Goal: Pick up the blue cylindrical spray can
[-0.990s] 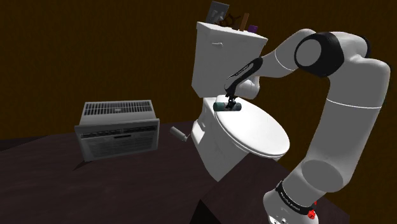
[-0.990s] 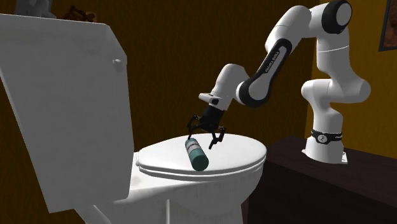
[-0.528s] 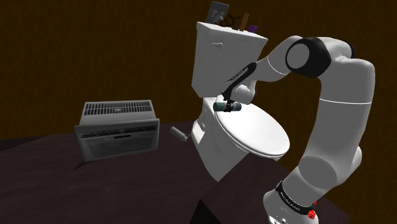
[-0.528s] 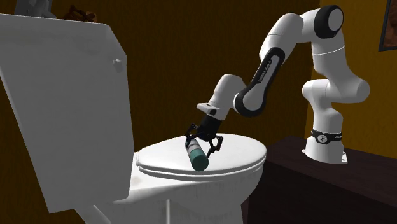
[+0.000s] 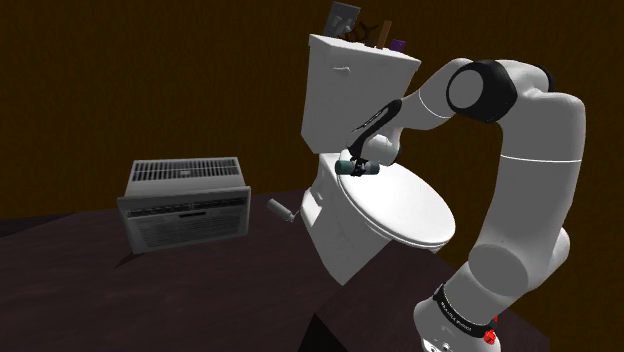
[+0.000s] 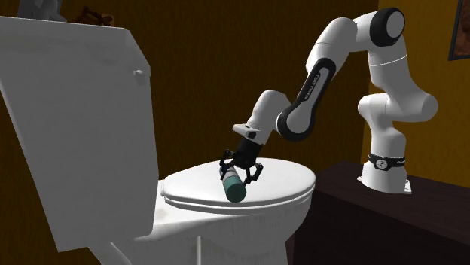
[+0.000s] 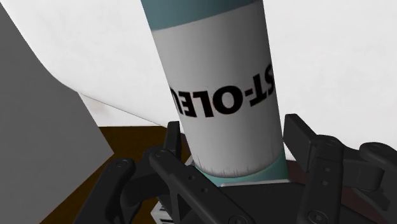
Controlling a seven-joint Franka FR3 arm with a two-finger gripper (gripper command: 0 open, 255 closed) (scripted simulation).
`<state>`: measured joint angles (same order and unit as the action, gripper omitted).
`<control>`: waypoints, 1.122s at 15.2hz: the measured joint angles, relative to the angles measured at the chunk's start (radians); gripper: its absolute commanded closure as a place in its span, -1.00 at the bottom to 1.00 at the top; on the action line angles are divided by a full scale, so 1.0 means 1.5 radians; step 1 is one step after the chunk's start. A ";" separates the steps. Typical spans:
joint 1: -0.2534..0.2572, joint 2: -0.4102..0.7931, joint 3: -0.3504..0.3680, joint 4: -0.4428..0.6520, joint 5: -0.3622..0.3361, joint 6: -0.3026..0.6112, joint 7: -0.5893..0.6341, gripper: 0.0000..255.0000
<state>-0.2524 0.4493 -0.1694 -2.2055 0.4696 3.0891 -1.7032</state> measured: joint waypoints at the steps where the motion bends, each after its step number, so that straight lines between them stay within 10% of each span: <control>1: 0.000 0.000 0.000 0.000 0.000 0.000 0.000 1.00; 17: 0.093 -0.088 -0.111 -0.015 -0.074 -0.084 0.069 1.00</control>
<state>-0.1125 0.3169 -0.3361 -2.2280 0.3587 2.9632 -1.6000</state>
